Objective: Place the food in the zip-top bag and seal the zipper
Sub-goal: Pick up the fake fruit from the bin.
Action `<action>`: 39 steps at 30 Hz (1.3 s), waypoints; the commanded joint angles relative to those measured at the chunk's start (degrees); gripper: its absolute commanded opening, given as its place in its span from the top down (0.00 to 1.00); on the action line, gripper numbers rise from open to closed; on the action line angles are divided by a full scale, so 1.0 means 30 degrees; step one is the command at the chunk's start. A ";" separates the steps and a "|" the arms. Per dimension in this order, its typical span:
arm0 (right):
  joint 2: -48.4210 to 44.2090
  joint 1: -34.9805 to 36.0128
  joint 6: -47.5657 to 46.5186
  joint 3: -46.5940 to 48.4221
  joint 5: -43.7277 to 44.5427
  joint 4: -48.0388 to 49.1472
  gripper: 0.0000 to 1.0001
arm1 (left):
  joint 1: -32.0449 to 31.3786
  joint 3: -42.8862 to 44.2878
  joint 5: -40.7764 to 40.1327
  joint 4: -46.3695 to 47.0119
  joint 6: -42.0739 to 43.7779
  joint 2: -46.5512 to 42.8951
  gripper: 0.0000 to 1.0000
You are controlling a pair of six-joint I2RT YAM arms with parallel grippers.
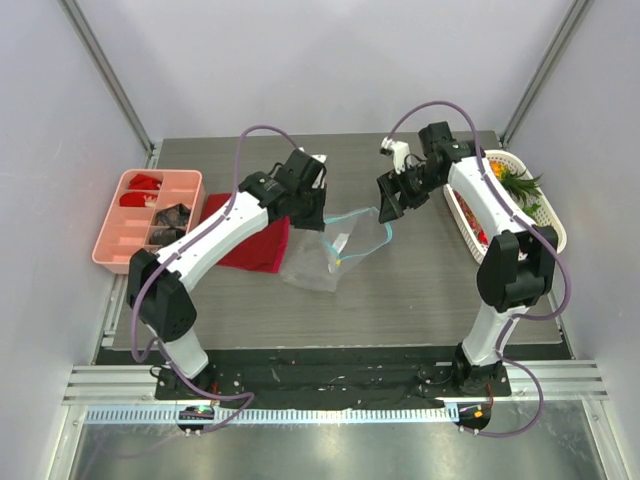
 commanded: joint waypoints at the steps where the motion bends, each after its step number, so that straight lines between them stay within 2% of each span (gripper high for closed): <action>1: -0.1592 -0.0969 0.0884 0.1167 -0.0083 -0.0012 0.11 | 0.0074 0.1447 0.0510 0.1435 -0.1126 0.1124 1.00; 3: -0.1856 -0.2659 0.1177 0.1807 -0.0492 -0.0070 0.07 | 0.0074 0.1332 0.0569 0.1581 -0.1388 0.1303 1.00; 8: -0.1331 -0.7177 0.2171 0.3947 -0.0700 0.0015 0.07 | 0.0103 0.1389 0.0979 0.1874 -0.1712 0.1685 1.00; 12: -0.1356 -1.0340 0.7022 0.4277 0.1320 0.2121 0.07 | 0.0103 0.1916 0.1067 0.1933 -0.1800 0.1860 1.00; 15: -0.1855 -1.2599 0.8558 0.2844 0.1789 0.4202 0.07 | 0.0103 0.2239 0.1097 0.1904 -0.1800 0.2065 1.00; 17: -0.1945 -1.3506 0.7919 0.2604 0.1910 0.4676 0.07 | 0.0103 0.2356 0.1185 0.1933 -0.1742 0.2124 1.00; 22: -0.0456 -1.3629 -0.0761 0.4768 0.2843 0.2484 0.00 | 0.0103 0.2181 0.1799 0.2021 -0.1390 0.2183 1.00; 26: 0.0280 -1.3629 -0.4462 0.5503 0.3579 0.1835 0.00 | 0.0132 0.1771 0.1859 0.2079 -0.1273 0.2036 1.00; 32: 0.2034 -1.3629 -0.8481 0.6378 0.3199 0.2038 0.00 | 0.0103 0.1682 0.1916 0.1934 -0.1126 0.2328 1.00; 39: 0.4086 -1.3220 -1.0157 0.7759 0.3487 0.2770 0.00 | 0.0103 0.1595 0.1976 0.2050 -0.1214 0.2417 1.00</action>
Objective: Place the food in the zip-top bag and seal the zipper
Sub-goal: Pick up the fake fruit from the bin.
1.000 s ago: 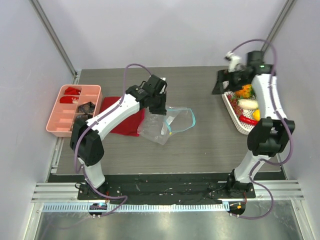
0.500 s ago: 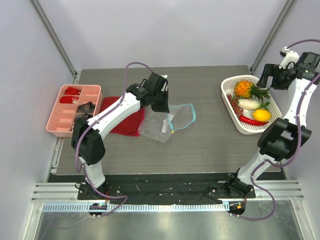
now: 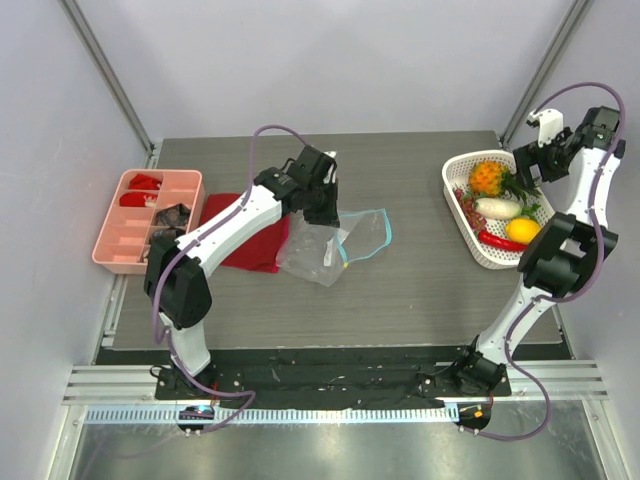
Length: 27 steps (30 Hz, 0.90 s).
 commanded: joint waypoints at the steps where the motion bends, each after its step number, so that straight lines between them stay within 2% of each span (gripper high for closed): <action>1: 0.0825 0.0470 -0.2247 0.1406 0.0525 0.0956 0.00 | 0.0103 -0.0059 0.0322 0.0608 0.0141 0.0042 1.00; 18: 0.3640 0.1615 -0.4884 -0.0701 0.4422 0.5380 0.00 | 0.0366 0.0058 0.1025 0.0462 -0.0005 0.0159 1.00; 27: 0.3671 0.1585 -0.7252 -0.2193 0.5126 0.5997 0.07 | 0.0542 -0.0206 0.1347 0.0373 -0.0006 0.0101 1.00</action>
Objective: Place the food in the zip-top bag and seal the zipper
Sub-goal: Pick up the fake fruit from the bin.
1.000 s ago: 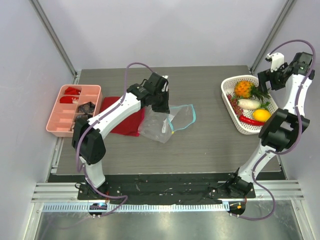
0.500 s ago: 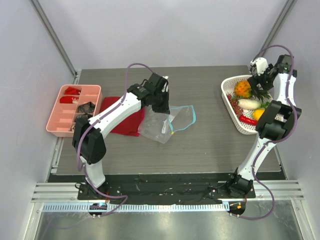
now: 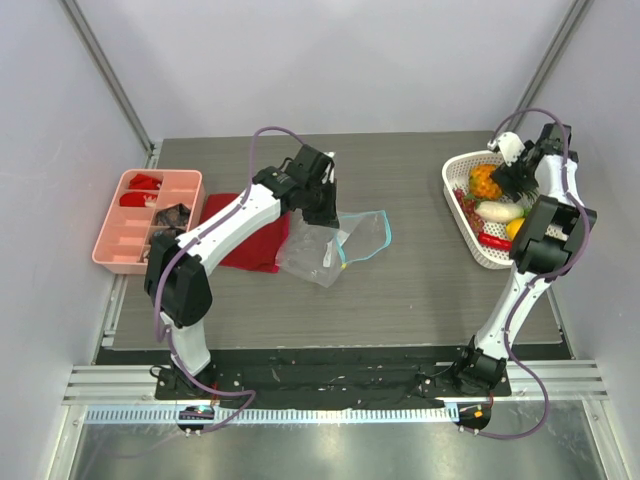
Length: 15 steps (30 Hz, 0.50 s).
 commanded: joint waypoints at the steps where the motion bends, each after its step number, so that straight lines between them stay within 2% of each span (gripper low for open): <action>1: -0.0235 -0.0127 -0.2106 -0.0790 0.0515 0.1159 0.08 | 0.0178 -0.0162 0.0466 0.0345 -0.0034 -0.0074 1.00; 2: -0.0381 -0.0156 -0.2312 -0.0966 0.0427 0.1276 0.11 | 0.0178 -0.0162 0.0524 0.0315 -0.0035 -0.0074 1.00; 6: -0.0441 -0.0127 -0.2605 -0.0967 0.0308 0.1481 0.41 | 0.0178 -0.0221 0.0583 0.0403 -0.0064 -0.0074 1.00; 8: -0.0441 -0.0156 -0.3073 -0.0996 0.0483 0.1482 0.47 | 0.0207 -0.0163 0.0583 0.0403 -0.0035 -0.0045 1.00; 9: -0.0470 -0.0156 -0.3308 -0.1113 0.0601 0.1482 0.56 | 0.0207 -0.0104 0.0583 0.0403 -0.0035 -0.0045 1.00; 11: -0.0704 -0.0244 -0.3661 -0.1172 0.0543 0.1482 0.64 | 0.0236 -0.0046 0.0641 0.0403 -0.0005 -0.0045 1.00; 14: -0.1376 -0.0390 -0.3924 -0.1347 0.0017 0.1278 0.83 | 0.0236 -0.0016 0.0671 0.0490 0.0053 -0.0045 1.00; 15: -0.1582 -0.0420 -0.3983 -0.1638 -0.0158 0.1277 0.99 | 0.0236 -0.0016 0.0671 0.0462 0.0024 -0.0045 1.00</action>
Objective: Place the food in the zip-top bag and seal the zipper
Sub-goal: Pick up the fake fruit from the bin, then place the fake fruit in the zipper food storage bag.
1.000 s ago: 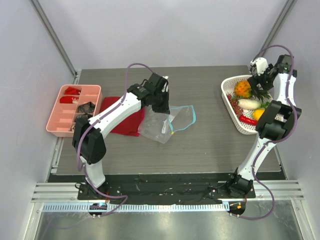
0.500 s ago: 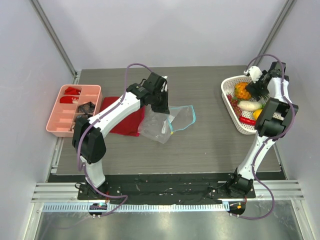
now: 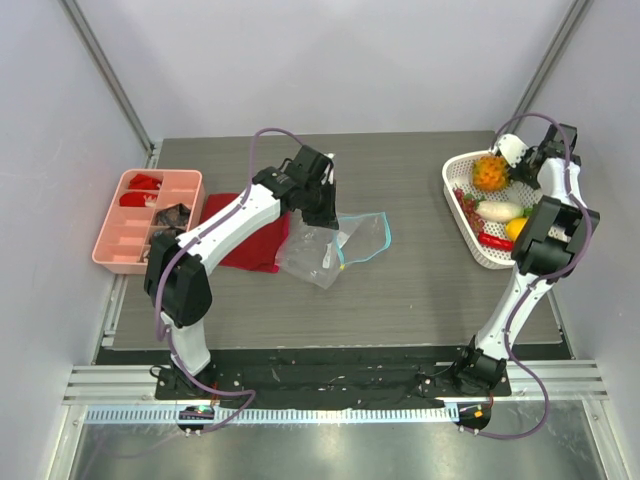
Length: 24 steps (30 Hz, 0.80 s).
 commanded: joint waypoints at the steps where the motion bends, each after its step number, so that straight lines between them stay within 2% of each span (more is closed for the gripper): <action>1: -0.1699 -0.0172 -0.0530 -0.0861 -0.1040 -0.1011 0.99 | 0.0142 0.0217 0.0459 0.0462 0.0024 -0.0016 1.00; 9: -0.5068 -0.0495 0.1108 -0.1476 -0.3706 -0.1450 0.99 | 0.0171 0.0422 -0.0125 0.0462 0.0229 -0.0162 1.00; 14: -0.7236 -0.0495 0.2134 -0.1713 -0.5492 -0.2385 0.99 | 0.0142 0.1066 -0.1644 0.0286 0.0288 -0.0133 1.00; 21: -1.1126 0.0558 0.4765 -0.0862 -0.8216 -0.6715 0.99 | 0.0142 0.2003 -0.2324 0.0228 0.0259 0.0452 1.00; 24: -1.2884 0.2342 0.6433 -0.1563 -0.8397 -0.8067 0.99 | 0.0142 0.2179 -0.1768 0.0461 -0.0034 0.0716 1.00</action>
